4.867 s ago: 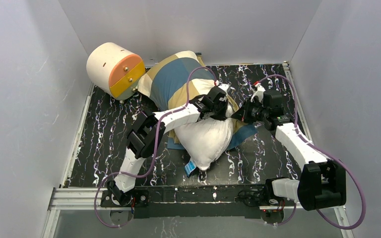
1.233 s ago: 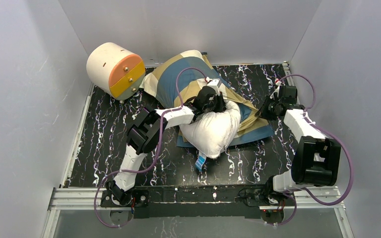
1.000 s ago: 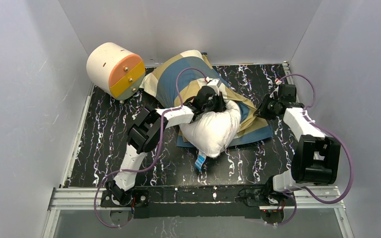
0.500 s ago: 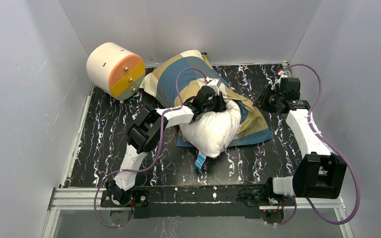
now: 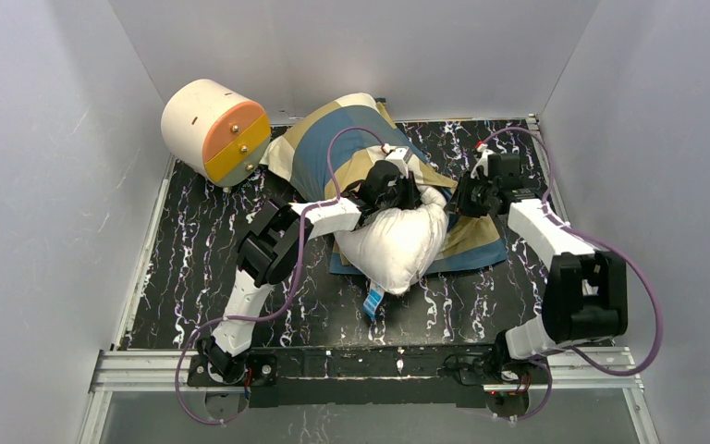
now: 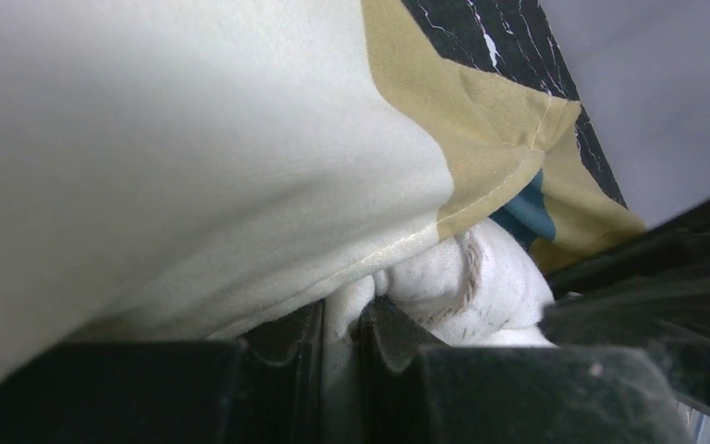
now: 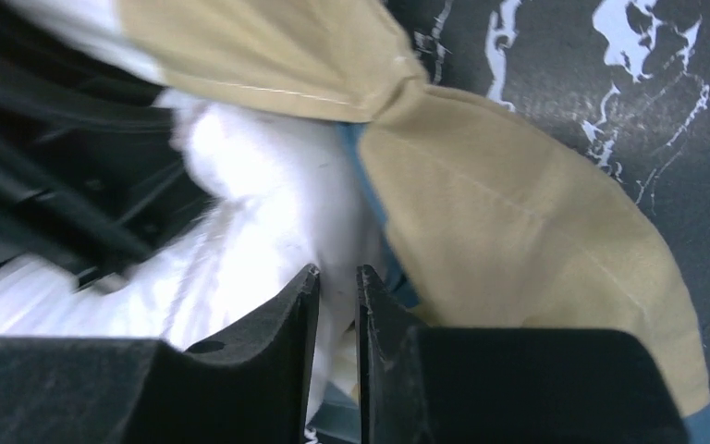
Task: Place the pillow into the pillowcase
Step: Stuff the pillow into the pillowcase.
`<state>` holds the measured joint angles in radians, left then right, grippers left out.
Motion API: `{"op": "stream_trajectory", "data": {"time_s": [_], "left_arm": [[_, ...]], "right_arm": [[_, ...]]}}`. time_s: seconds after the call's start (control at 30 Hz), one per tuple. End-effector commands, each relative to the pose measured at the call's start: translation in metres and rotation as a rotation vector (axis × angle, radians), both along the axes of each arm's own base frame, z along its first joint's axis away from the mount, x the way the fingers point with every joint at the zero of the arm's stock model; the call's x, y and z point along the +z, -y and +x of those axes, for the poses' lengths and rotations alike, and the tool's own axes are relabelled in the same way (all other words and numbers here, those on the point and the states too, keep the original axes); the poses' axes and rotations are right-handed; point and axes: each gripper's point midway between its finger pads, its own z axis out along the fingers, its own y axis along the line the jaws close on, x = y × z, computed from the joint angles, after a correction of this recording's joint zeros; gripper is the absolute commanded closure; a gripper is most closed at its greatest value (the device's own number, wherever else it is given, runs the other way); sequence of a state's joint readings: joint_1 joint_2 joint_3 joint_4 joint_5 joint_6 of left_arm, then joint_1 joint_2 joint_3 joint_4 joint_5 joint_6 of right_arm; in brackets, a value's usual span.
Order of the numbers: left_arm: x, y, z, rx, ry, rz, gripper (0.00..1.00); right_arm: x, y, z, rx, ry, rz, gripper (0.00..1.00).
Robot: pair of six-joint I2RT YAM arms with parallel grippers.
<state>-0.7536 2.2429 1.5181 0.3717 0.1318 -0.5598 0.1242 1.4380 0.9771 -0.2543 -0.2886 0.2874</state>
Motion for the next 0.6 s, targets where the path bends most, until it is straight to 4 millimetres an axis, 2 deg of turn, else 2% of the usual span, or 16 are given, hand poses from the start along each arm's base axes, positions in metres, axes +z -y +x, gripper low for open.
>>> {"op": "stream_trajectory", "data": {"time_s": [0.0, 0.17, 0.33, 0.57], "left_arm": [[-0.194, -0.17, -0.063, 0.173, -0.45, 0.589, 1.0], [-0.194, -0.17, -0.064, 0.173, -0.454, 0.585, 1.0], [-0.194, -0.171, -0.064, 0.174, -0.452, 0.592, 1.0], [-0.19, -0.17, -0.06, 0.178, -0.442, 0.593, 1.0]], "right_arm": [[-0.021, 0.015, 0.014, -0.017, 0.015, -0.099, 0.72], [-0.037, 0.018, 0.018, -0.007, 0.029, -0.131, 0.68], [-0.05, 0.031, 0.024, -0.026, 0.033, -0.205, 0.67], [-0.056, 0.03, 0.026, -0.013, 0.021, -0.207, 0.69]]}}
